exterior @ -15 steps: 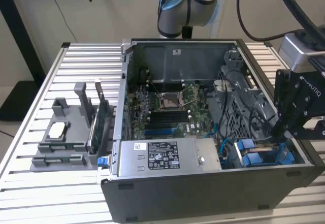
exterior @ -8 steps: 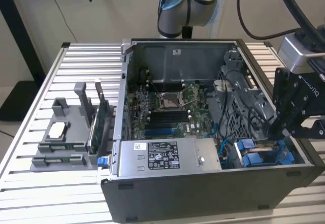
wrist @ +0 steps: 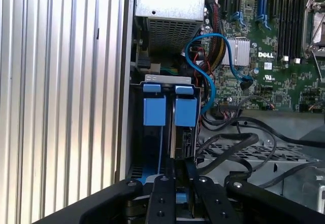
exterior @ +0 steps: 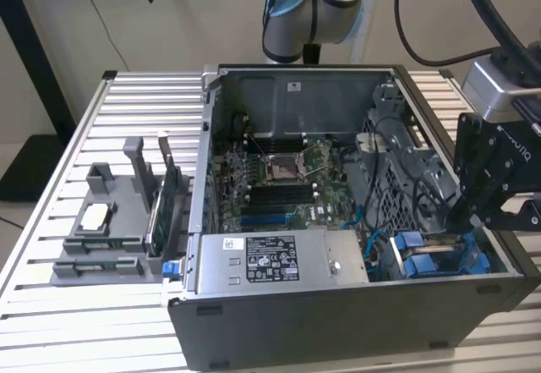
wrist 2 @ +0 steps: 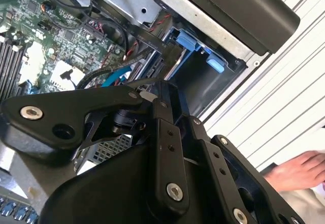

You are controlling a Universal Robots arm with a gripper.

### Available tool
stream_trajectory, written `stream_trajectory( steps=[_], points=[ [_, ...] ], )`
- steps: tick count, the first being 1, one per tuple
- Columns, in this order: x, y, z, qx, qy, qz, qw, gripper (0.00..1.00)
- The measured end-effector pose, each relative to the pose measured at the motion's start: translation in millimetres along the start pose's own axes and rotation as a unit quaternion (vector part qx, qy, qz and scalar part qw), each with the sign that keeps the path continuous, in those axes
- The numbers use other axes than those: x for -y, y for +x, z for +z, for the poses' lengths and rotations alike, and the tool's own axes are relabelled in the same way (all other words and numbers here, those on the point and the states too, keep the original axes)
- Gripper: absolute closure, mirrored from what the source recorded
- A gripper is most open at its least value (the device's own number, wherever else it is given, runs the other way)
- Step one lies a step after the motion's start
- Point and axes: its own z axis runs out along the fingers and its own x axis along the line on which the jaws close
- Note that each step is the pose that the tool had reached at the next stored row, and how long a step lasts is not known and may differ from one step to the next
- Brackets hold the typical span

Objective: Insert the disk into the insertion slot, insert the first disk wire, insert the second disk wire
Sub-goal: 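Insert the first disk wire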

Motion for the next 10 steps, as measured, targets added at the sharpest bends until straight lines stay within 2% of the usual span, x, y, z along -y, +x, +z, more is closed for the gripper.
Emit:
stream_trajectory(
  steps=[4,10],
  points=[
    [0.1,-1.5,1.8,0.0001,0.0,0.001,1.0,0.81],
    [0.5,-10.5,5.9,0.0001,0.0005,0.002,1.0,0.81]
  ],
)
